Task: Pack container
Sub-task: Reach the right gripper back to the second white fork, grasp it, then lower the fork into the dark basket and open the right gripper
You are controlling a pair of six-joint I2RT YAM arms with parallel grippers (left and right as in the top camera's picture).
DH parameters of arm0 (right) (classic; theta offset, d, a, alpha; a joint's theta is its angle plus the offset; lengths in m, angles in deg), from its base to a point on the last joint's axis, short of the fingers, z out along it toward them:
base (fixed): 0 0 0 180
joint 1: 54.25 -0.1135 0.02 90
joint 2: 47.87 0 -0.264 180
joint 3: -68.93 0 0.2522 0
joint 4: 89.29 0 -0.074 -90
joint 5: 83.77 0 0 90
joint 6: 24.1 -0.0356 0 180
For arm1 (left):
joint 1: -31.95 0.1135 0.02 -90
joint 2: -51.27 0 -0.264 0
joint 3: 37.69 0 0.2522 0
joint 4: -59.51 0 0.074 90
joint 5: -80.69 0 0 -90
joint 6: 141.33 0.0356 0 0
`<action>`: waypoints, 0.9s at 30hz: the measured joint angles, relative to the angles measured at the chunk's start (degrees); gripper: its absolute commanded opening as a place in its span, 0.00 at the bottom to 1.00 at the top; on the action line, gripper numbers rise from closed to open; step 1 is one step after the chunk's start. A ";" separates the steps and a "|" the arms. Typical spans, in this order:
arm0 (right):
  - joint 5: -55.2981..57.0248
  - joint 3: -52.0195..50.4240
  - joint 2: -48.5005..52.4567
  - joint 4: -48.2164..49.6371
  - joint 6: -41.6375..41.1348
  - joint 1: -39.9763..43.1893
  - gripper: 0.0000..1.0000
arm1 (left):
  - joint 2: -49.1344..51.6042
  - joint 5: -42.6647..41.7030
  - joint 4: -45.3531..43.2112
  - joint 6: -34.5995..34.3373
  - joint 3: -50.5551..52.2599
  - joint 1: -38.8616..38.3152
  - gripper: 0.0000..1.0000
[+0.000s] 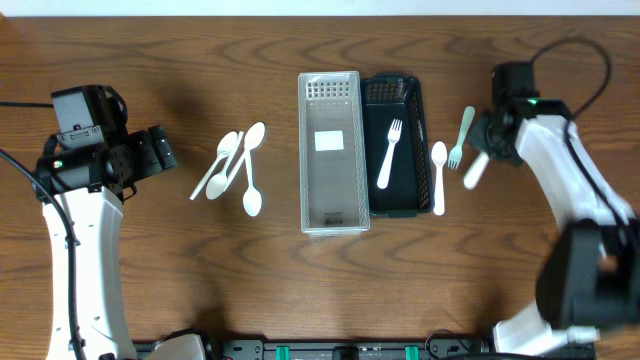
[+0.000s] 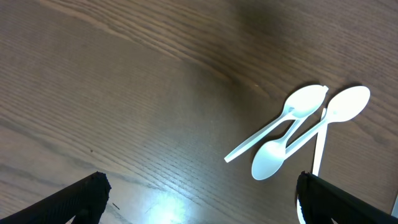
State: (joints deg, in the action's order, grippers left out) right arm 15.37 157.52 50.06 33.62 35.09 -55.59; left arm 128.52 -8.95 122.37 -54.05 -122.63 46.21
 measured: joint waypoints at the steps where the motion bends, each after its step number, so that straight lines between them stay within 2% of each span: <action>1: -1.14 0.17 -3.41 1.75 1.07 -1.31 0.12 | 0.02 0.00 0.00 0.00 0.00 0.00 0.98; 4: -4.33 1.27 -10.03 5.99 3.15 -5.88 0.09 | 0.02 0.00 0.00 0.00 0.00 0.00 0.98; 8: -6.25 1.73 -10.80 7.69 4.37 -11.80 0.08 | 0.02 0.00 0.00 0.00 0.00 0.00 0.98; 13: -6.95 1.73 -2.12 8.74 4.94 -17.46 0.07 | 0.02 -0.02 0.00 0.00 0.00 0.00 0.98; 16: -7.06 1.55 5.01 10.75 5.18 -19.37 0.11 | 0.02 0.00 0.00 0.00 0.00 0.00 0.98; 17: -7.06 1.42 6.75 11.52 5.25 -19.69 0.15 | 0.02 0.00 -0.02 0.00 0.00 0.00 0.98; 19: -7.19 0.96 9.33 12.98 5.90 -20.33 0.35 | 0.02 0.00 0.00 0.00 0.00 0.00 0.99; 20: -7.26 0.85 9.66 13.27 6.47 -20.46 0.40 | 0.02 0.00 0.00 0.00 0.00 0.00 0.98; 23: -6.99 1.44 9.03 12.76 9.05 -20.61 0.51 | 0.02 0.00 0.00 0.00 0.00 0.00 0.98; 27: -4.92 3.43 6.12 9.64 10.73 -19.93 0.60 | 0.02 0.00 0.00 0.00 0.00 0.00 0.98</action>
State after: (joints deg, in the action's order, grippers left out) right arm 10.46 160.95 56.18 43.26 45.83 -75.53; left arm 128.54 -8.95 122.37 -54.05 -122.63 46.21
